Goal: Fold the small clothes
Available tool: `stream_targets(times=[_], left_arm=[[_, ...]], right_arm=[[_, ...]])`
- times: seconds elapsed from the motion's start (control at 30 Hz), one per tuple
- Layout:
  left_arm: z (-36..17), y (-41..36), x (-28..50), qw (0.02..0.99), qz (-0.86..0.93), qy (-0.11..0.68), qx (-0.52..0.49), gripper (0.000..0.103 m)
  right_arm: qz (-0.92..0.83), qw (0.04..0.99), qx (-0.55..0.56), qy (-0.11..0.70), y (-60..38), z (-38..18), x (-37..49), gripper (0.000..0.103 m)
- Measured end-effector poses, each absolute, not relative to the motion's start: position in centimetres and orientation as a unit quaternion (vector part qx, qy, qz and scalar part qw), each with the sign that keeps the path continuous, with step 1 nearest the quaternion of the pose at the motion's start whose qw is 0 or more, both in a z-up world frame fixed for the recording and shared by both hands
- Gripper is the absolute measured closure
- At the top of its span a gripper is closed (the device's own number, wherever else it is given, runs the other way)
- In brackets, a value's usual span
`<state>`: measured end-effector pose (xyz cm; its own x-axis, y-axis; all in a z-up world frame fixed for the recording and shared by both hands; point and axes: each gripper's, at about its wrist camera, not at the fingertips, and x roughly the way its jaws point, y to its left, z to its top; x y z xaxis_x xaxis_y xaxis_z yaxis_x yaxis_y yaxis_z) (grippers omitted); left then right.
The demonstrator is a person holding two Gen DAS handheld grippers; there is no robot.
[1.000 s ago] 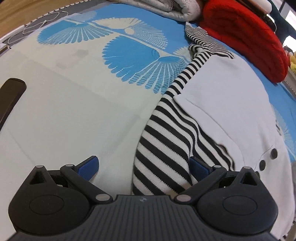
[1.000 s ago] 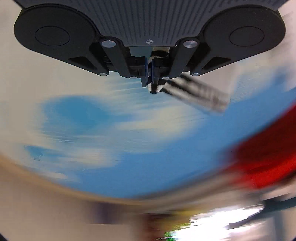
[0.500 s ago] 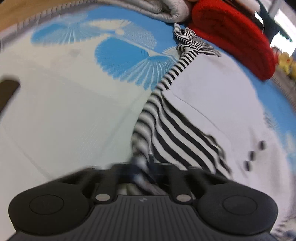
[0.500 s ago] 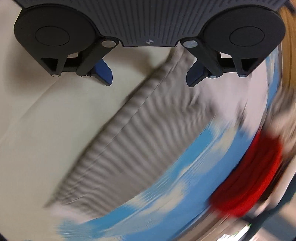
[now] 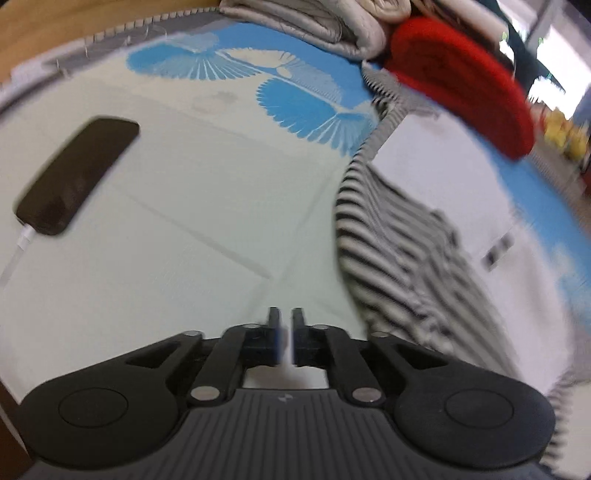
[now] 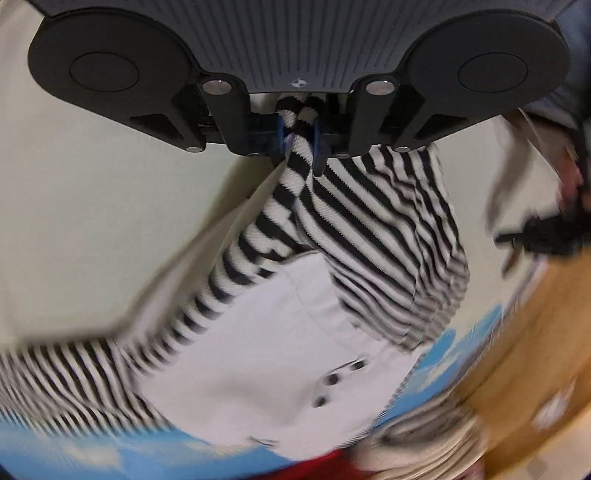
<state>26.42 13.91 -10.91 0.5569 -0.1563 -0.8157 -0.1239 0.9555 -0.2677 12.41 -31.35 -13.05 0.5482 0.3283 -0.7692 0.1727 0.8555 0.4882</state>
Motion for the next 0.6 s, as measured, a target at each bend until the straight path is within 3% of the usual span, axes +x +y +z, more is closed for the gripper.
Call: stream_targets(times=[0.07,0.1,0.3,0.37,0.47,0.6], left_arm=[[-10.3,13.7,27.2,0.872,-0.027,0.463,-0.159,0.059],[-10.1,13.1,27.8,0.875,-0.031,0.459,-0.151,0.055],[-11.2,7.1,32.7,0.867,-0.069,0.485,-0.092,0.046],[-11.8,5.8,34.1,0.868,-0.083,0.481,-0.093,0.035],[-12.7,4.8,36.1,0.87,-0.094,0.466,-0.131,0.02],[-14.4,4.5,39.7,0.848,-0.116,0.47,-0.217,0.019]], right_arm=[[0.006,0.846,0.3,0.441,-33.7,-12.1,11.9,0.093],[-0.014,0.848,0.323,0.42,-35.3,-11.5,12.2,0.093],[-0.06,0.838,0.405,0.361,-40.7,-10.8,16.1,0.093],[-0.078,0.827,0.429,0.353,-41.6,-11.5,17.4,0.093],[-0.093,0.815,0.444,0.36,-43.0,-12.3,18.4,0.093],[-0.11,0.813,0.435,0.372,-43.0,-12.6,19.1,0.093]])
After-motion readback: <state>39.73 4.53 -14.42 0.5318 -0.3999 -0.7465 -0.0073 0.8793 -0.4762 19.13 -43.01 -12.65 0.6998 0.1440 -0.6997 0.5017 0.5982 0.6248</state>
